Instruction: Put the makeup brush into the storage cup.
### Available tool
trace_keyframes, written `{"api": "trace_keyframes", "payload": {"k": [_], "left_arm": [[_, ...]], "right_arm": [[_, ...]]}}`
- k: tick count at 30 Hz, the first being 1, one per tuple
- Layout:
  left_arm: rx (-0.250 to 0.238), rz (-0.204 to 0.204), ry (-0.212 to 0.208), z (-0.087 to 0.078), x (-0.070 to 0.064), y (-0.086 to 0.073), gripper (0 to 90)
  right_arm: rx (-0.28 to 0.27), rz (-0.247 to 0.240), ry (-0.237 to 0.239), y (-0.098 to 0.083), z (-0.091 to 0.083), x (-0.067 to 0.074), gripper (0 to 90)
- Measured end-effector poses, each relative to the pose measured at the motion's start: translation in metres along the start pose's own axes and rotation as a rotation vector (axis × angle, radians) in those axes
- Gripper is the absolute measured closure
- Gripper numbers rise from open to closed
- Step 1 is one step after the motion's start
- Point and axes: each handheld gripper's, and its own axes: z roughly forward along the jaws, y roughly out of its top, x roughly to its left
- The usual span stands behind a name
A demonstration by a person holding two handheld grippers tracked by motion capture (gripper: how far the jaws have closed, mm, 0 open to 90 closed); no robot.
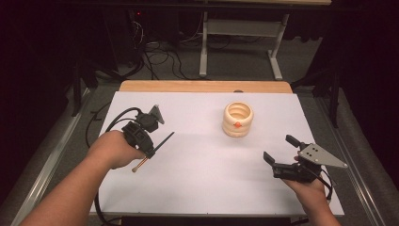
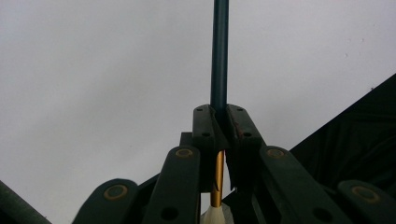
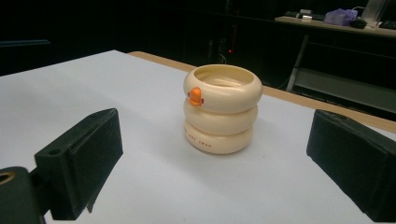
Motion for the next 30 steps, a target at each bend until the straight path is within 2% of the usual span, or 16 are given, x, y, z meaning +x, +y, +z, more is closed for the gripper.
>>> {"api": "trace_keyframes", "payload": {"k": [8, 16, 18, 23, 24, 30], "left_arm": [[0.013, 0.063, 0.010, 0.004, -0.010, 0.008, 83.4], [0.005, 0.123, -0.010, 0.009, -0.023, 0.015, 83.4], [0.002, 0.138, -0.013, 0.010, -0.026, 0.017, 83.4], [-0.003, 0.166, -0.022, 0.014, -0.036, 0.024, 83.3], [0.002, 0.186, -0.029, 0.014, -0.039, 0.026, 83.4], [0.025, 0.245, -0.039, 0.018, -0.053, 0.034, 83.3]], "right_arm": [[0.000, -0.001, 0.004, 0.000, 0.000, 0.001, 5.6], [-0.003, -0.004, 0.011, -0.001, 0.001, 0.003, 7.0], [-0.004, -0.025, 0.015, -0.001, 0.002, 0.004, 7.0], [-0.009, -0.034, 0.039, -0.001, 0.005, 0.012, 8.1], [-0.003, -0.038, 0.042, 0.000, 0.005, 0.014, 8.7], [0.002, -0.054, 0.076, 0.003, 0.015, 0.026, 8.8]]}}
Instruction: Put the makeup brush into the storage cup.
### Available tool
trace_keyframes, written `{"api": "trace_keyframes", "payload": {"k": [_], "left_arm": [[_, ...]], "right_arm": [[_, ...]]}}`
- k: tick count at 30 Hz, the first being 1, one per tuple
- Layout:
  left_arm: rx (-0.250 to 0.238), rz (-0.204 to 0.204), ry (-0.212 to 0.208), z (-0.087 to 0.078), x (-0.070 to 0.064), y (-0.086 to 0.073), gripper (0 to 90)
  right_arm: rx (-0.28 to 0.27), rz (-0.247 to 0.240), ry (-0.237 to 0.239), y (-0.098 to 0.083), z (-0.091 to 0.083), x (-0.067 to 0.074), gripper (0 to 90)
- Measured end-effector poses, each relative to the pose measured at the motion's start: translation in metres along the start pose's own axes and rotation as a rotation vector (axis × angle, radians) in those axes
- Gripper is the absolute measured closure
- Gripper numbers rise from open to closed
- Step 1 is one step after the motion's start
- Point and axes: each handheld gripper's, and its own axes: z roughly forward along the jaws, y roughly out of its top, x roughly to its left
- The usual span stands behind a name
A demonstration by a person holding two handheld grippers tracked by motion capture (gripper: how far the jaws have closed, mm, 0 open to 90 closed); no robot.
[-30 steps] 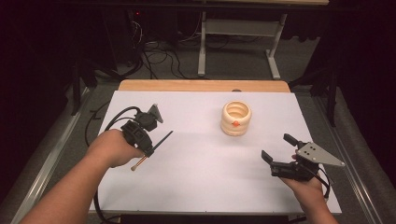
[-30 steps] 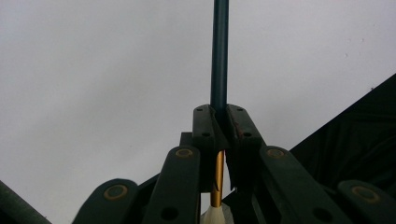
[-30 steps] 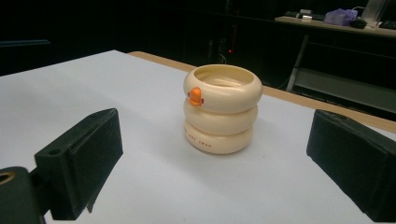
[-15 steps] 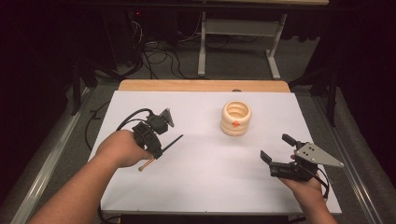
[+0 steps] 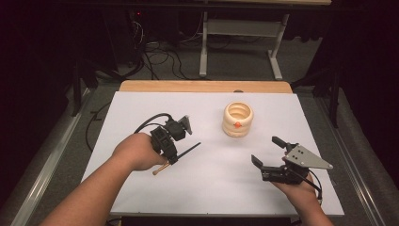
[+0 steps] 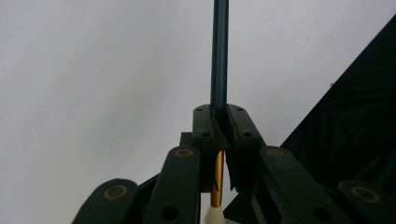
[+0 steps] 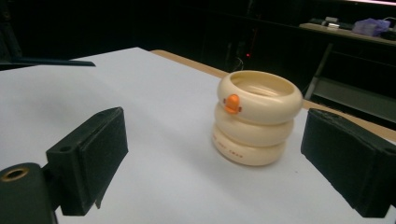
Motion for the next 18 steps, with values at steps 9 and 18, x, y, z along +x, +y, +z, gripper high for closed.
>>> {"api": "trace_keyframes", "payload": {"k": [9, 18], "left_arm": [[0.034, 0.102, -0.007, 0.006, -0.014, 0.013, 83.3], [0.069, 0.158, 0.003, 0.014, -0.017, 0.017, 83.3]], "right_arm": [[0.043, -0.080, 0.071, 0.017, 0.017, 0.023, 10.1], [0.136, -0.206, 0.131, 0.020, 0.046, 0.044, 12.0]]}}
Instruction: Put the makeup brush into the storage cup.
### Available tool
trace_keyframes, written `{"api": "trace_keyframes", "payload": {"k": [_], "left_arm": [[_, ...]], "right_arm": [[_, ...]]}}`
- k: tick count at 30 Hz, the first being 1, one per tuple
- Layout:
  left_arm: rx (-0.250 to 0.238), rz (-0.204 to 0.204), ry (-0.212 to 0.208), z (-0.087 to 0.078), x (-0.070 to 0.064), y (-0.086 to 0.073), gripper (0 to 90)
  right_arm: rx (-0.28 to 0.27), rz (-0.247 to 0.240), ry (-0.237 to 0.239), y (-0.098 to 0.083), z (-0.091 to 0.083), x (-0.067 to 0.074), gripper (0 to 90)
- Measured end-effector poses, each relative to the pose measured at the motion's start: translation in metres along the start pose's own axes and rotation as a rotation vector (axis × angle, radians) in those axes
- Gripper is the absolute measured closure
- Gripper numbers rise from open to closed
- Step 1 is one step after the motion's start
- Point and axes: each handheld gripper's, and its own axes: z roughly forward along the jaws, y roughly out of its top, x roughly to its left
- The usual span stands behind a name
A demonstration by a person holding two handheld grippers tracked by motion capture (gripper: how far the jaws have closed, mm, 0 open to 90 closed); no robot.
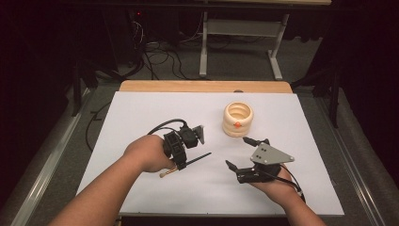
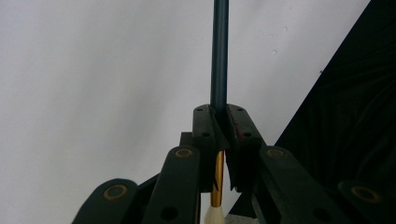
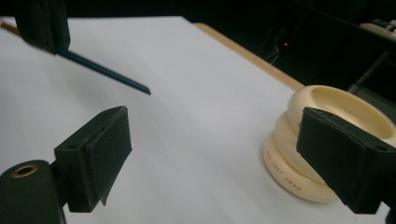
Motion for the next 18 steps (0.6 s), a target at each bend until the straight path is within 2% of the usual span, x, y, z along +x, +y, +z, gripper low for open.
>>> {"api": "trace_keyframes", "payload": {"k": [3, 10, 18], "left_arm": [[0.014, 0.020, 0.004, 0.004, -0.002, 0.001, 83.3], [0.064, 0.075, 0.002, 0.021, -0.008, 0.006, 83.3], [0.095, 0.096, -0.015, 0.030, -0.010, 0.013, 83.3]], "right_arm": [[0.051, -0.082, 0.000, 0.000, 0.013, 0.005, 12.9], [0.119, -0.217, 0.011, -0.005, 0.029, 0.017, 15.2], [0.131, -0.272, -0.008, -0.013, 0.033, 0.025, 17.0]]}}
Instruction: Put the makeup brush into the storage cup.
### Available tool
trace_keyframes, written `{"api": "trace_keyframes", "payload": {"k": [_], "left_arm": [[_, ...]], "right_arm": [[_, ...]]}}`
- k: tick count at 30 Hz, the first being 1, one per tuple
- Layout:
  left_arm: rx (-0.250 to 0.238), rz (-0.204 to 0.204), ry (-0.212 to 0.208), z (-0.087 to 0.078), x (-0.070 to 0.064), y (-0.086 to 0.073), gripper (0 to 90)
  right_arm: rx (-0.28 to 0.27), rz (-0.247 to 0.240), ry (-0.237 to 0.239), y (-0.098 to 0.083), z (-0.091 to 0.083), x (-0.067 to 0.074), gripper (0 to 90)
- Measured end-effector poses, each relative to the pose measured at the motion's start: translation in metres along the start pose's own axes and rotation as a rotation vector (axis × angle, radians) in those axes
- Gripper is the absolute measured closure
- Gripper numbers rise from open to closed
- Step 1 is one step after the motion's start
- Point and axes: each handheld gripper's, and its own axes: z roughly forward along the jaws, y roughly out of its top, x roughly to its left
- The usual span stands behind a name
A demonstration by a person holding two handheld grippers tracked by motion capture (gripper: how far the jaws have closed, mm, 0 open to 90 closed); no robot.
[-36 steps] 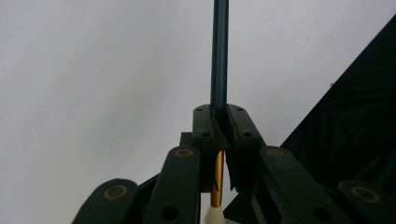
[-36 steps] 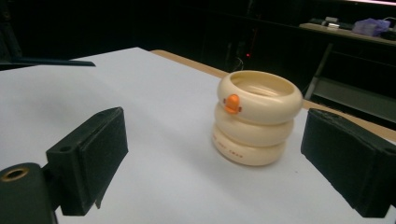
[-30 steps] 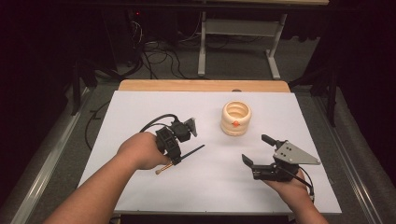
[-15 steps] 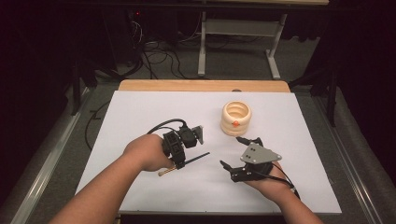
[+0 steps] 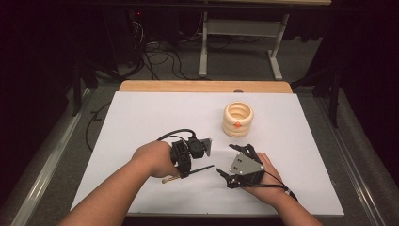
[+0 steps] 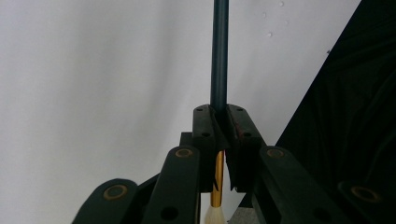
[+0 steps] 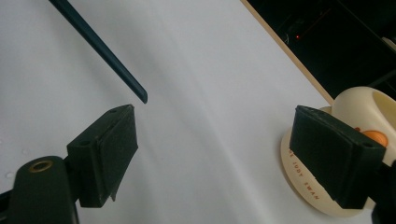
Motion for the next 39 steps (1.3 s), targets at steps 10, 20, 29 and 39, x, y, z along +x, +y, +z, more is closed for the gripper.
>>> {"api": "trace_keyframes", "payload": {"k": [10, 20, 29, 39], "left_arm": [[0.015, -0.006, -0.022, 0.002, 0.001, 0.003, 83.3], [0.003, 0.002, -0.019, 0.003, -0.002, 0.004, 83.3], [0.010, 0.013, -0.020, 0.001, -0.003, 0.005, 83.3], [0.021, 0.019, -0.028, 0.003, -0.004, 0.008, 83.3]], "right_arm": [[0.011, -0.087, 0.007, -0.003, 0.000, 0.014, 24.5], [-0.016, -0.163, 0.006, 0.000, 0.002, 0.021, 34.3], [-0.016, -0.256, -0.004, 0.002, 0.003, 0.025, 44.8], [0.007, -0.336, -0.014, 0.006, 0.004, 0.028, 52.5]]}}
